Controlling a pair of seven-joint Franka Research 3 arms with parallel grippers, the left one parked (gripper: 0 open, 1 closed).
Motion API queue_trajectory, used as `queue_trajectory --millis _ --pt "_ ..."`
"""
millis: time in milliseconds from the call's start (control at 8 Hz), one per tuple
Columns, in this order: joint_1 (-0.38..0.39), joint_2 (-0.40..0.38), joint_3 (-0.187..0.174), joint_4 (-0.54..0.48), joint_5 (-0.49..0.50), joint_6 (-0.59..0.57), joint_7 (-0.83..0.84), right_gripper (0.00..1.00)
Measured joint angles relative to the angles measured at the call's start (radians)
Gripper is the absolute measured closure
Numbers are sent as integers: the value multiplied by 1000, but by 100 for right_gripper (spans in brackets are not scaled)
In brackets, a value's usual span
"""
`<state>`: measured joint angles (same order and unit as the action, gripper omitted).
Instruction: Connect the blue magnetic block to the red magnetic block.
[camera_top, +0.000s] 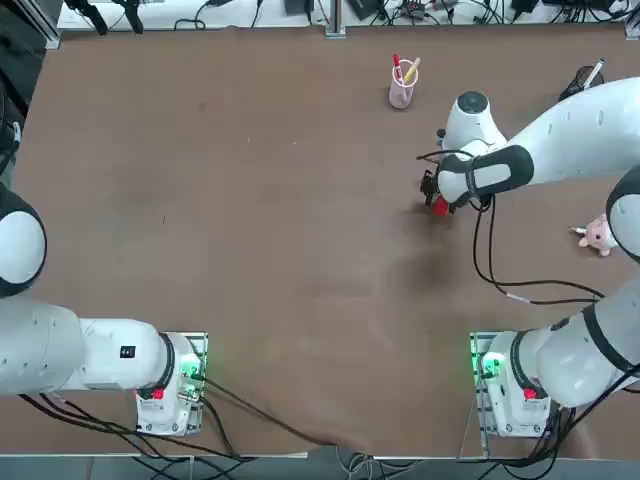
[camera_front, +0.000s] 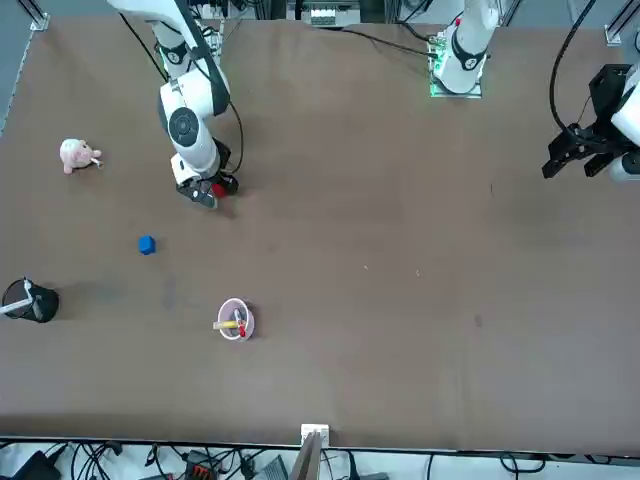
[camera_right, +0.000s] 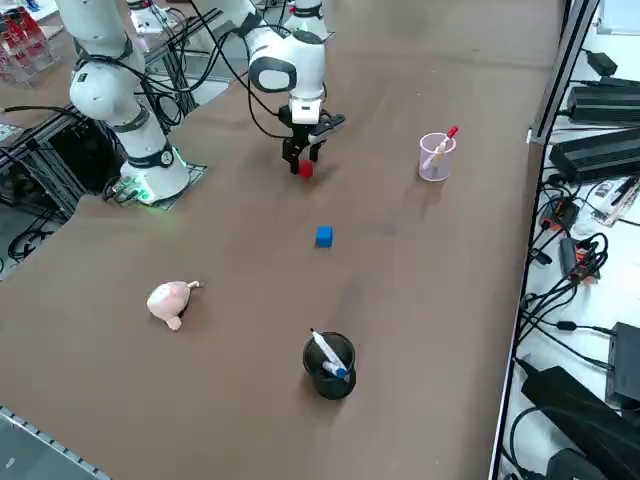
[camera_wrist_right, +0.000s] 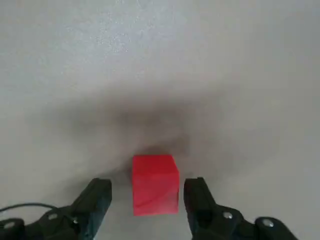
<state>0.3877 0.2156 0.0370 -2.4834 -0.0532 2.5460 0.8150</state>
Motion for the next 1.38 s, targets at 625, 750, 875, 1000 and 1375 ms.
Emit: queue_trajectory --millis 625,750,875,1000,1375 --pt "0 4 -3 1 0 0 0 28" --pt "0 5 -3 1 0 0 0 35" --pt "0 2 -3 3 0 -1 0 52" --pt "0 2 -3 6 0 -1 0 52" --pt "0 1 -4 46 0 -1 0 52"
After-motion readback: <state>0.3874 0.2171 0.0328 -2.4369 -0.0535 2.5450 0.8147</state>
